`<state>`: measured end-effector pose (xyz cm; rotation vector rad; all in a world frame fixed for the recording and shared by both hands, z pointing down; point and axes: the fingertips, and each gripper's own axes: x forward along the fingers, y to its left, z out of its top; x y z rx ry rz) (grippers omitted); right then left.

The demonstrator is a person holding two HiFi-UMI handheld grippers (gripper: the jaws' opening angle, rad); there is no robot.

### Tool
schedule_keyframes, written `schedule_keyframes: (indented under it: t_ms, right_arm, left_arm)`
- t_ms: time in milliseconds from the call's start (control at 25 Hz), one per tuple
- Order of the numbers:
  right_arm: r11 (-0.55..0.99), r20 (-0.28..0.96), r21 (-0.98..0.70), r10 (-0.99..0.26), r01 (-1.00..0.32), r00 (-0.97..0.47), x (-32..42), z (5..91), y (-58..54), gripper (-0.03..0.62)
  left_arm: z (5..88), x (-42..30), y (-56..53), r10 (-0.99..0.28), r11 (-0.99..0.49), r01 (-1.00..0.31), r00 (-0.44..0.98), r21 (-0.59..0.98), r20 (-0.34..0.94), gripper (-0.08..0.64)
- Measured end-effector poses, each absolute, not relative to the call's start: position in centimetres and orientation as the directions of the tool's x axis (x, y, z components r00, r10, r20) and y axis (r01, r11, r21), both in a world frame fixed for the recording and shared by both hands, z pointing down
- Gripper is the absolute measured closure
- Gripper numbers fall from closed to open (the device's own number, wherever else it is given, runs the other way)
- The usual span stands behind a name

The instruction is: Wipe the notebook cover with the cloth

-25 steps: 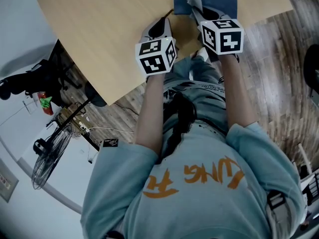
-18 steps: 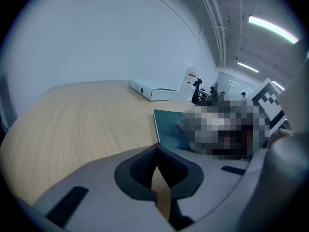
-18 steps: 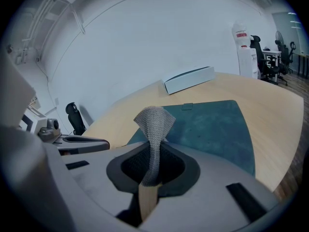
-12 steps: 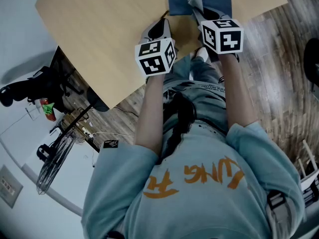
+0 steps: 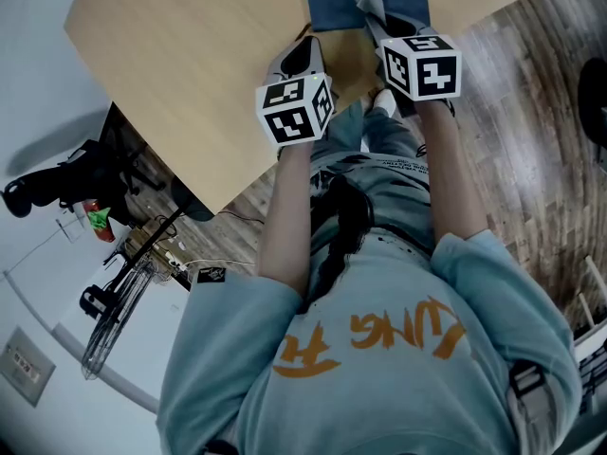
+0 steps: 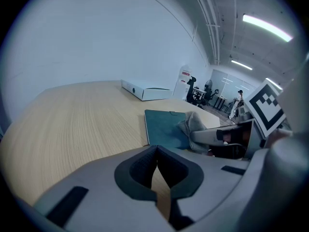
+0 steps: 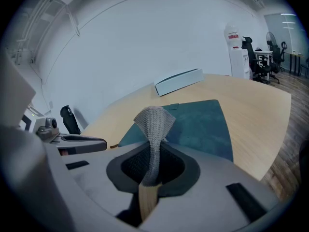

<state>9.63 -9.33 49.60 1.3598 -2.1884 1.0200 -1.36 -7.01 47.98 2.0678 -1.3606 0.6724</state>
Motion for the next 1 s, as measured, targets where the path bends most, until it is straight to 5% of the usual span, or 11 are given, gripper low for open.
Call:
schedule_keyframes:
  t_ms: [1000]
  right_arm:
    - [0.191,0.635,-0.411,-0.642,-0.891,-0.430,12.7,49.6,-9.3,0.566]
  left_arm:
    - [47.6,1.6,-8.4,-0.610,-0.408,-0.895,0.413,0.179,0.676,0.543]
